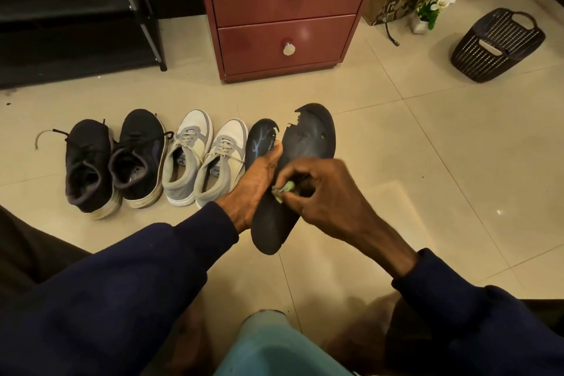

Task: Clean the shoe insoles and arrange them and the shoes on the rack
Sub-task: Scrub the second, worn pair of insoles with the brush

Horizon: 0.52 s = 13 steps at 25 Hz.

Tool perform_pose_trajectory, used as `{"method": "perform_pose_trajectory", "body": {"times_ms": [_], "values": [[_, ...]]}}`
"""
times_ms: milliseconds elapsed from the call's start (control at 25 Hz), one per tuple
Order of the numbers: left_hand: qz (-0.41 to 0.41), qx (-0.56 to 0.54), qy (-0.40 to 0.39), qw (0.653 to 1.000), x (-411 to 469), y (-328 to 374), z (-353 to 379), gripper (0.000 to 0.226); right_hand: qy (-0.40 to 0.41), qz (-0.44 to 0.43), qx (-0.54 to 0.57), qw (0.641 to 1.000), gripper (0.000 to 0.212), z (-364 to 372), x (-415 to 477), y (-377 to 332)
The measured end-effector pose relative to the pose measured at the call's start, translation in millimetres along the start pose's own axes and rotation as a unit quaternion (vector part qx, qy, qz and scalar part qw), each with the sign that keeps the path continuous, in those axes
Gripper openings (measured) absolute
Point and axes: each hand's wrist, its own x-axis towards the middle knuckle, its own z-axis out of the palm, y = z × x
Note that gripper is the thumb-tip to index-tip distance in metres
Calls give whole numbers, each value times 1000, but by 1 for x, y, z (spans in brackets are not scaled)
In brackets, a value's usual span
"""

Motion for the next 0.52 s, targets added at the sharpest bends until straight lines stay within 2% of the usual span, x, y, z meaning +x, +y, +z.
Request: {"method": "perform_pose_trajectory", "body": {"times_ms": [80,160,320,360,480,520], "values": [[7,-8,-15,1000,-1,-1,4,56,71,27,-40,996,13,-10,5,14],[10,-19,-20,1000,-4,0,9,56,97,23,-64,993,15,-9,4,12],[10,-38,-12,999,-6,3,7,57,-29,4,38,999,13,1,-5,-16],[14,-34,-15,999,-6,3,7,56,-16,8,24,1000,12,-2,-2,-9],[21,-14,-10,1000,-6,1,12,51,84,3,-114,990,15,-12,5,15],[18,-8,-9,1000,-7,1,13,52,91,3,-120,989,16,-11,4,14]]}}
